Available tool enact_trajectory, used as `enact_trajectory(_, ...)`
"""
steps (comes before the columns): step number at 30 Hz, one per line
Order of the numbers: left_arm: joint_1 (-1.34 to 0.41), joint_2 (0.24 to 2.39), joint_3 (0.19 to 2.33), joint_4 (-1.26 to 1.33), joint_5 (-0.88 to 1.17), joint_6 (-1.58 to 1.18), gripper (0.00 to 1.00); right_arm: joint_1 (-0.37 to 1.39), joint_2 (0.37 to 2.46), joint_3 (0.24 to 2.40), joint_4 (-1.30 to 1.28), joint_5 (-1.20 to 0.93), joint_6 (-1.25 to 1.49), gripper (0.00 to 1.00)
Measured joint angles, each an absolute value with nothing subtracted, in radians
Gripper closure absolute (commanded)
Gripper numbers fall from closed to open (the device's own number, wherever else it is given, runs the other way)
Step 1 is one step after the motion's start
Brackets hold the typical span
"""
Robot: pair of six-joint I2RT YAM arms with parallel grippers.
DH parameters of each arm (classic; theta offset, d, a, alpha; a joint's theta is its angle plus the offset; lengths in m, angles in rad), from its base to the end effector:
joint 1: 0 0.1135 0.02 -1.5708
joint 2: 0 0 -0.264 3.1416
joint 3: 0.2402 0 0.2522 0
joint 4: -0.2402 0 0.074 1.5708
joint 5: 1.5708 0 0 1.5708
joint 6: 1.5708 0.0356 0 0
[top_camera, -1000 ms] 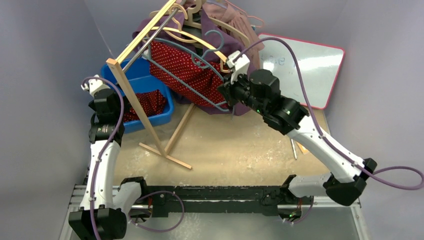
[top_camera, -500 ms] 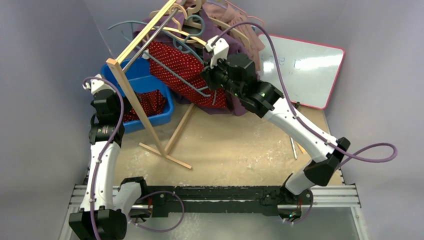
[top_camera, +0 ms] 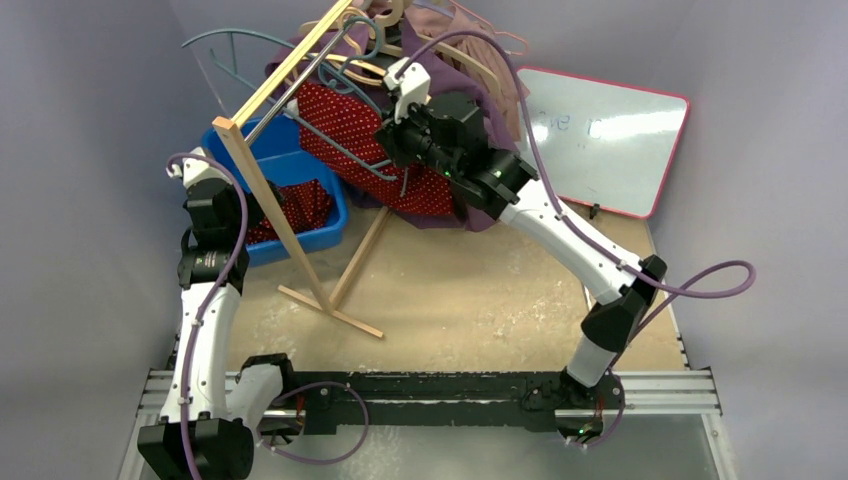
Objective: Remove the skirt from the hanger
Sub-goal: Place the hanger at the clothesline.
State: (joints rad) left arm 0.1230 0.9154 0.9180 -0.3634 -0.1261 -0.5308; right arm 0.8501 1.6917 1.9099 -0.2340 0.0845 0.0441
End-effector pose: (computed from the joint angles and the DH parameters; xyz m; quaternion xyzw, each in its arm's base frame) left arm 0.2041 0.0297 0.3448 -0.2975 0.7659 -0.0642 0.5664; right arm 0.2579 0.2891 0.4854 -0.2520 0.6666 0.2759 0.6450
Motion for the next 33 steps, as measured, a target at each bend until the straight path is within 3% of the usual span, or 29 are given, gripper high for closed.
enact_trajectory(14, 0.123, 0.918, 0.918, -0.36, -0.113, -0.534, 0.07, 0.891, 1.793, 2.01, -0.267, 0.128, 0.004, 0.99)
enact_trajectory(18, 0.123, 0.924, 0.918, -0.36, -0.11, -0.537, 0.07, 0.892, 1.791, 2.008, -0.274, 0.133, 0.0, 0.65)
enact_trajectory(22, 0.123, 0.929, 0.918, -0.36, -0.107, -0.538, 0.07, 0.892, 1.75, 1.951, -0.298, 0.124, 0.013, 0.43)
enact_trajectory(28, 0.123, 0.939, 0.918, -0.36, -0.102, -0.538, 0.07, 0.892, 1.6, 1.812, -0.313, 0.091, 0.043, 0.27)
enact_trajectory(33, 0.123, 0.949, 0.916, -0.356, -0.099, -0.538, 0.07, 0.892, 1.447, 1.713, -0.335, 0.073, 0.071, 0.22)
